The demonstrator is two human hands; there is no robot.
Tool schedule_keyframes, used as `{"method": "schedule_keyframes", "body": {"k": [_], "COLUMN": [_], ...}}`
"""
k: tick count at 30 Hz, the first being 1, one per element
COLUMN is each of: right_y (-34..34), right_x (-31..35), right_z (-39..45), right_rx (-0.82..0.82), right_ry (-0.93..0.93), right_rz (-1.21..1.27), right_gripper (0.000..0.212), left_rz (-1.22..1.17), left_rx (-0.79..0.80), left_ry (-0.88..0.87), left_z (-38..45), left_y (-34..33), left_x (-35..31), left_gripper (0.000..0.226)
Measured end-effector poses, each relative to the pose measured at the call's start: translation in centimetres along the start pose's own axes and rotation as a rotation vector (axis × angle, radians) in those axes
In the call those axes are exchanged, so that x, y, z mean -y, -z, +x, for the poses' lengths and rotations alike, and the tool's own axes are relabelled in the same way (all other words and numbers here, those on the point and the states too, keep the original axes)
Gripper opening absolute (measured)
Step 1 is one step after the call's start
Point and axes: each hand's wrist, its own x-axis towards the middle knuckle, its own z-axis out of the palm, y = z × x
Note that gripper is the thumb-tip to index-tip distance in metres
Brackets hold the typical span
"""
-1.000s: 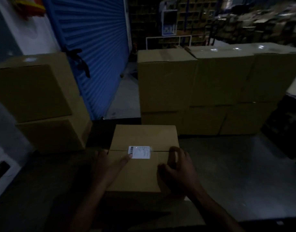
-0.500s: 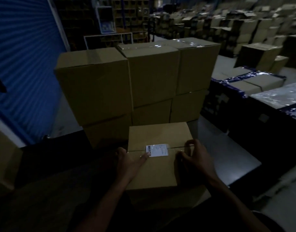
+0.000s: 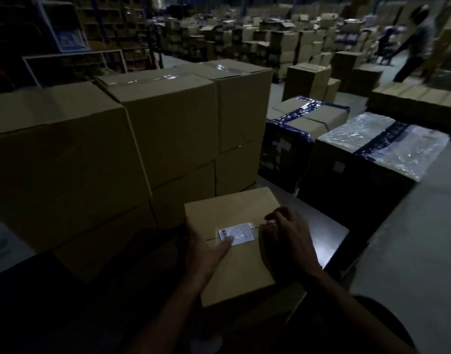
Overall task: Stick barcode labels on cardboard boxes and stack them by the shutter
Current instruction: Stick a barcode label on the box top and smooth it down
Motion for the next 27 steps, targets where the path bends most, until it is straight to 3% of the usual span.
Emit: {"method": "schedule_keyframes", "body": {"k": [4, 9, 17, 22, 27], "right_y": [-0.6, -1.3, -2.1, -2.3, -1.3], "right_x": [0.6, 2.8, 2.5, 2.5, 2.4], "right_z": [0.5, 0.8, 1.2, 1.2, 0.8], "right_rx": [0.156, 0.109, 0.176, 0.193, 0.197], "right_ry": [0.172, -0.026, -0.033, -0.011, -0.110], "right_rz": [-0.071, 0.023, 0.216, 0.247, 0.446], "right_gripper": [0.036, 0.022, 0.014, 0.033, 0.019], "left_rz": [0.010, -0.015, -0.001, 0.020, 0.027], "left_rx": [-0.014, -0.054, -0.080, -0.096, -0.108], "left_ry": [-0.026, -0.093, -0.087, -0.073, -0.058], "left_z": [0.6, 0.5, 0.2, 0.2, 0.0], "left_y": [-0.1, 0.0, 0.1, 0.0, 0.0], "left_x": [0.4, 1.1, 1.0, 0.9, 0.9], "left_gripper": [0.131, 0.128, 0.116, 0.116, 0.117]}}
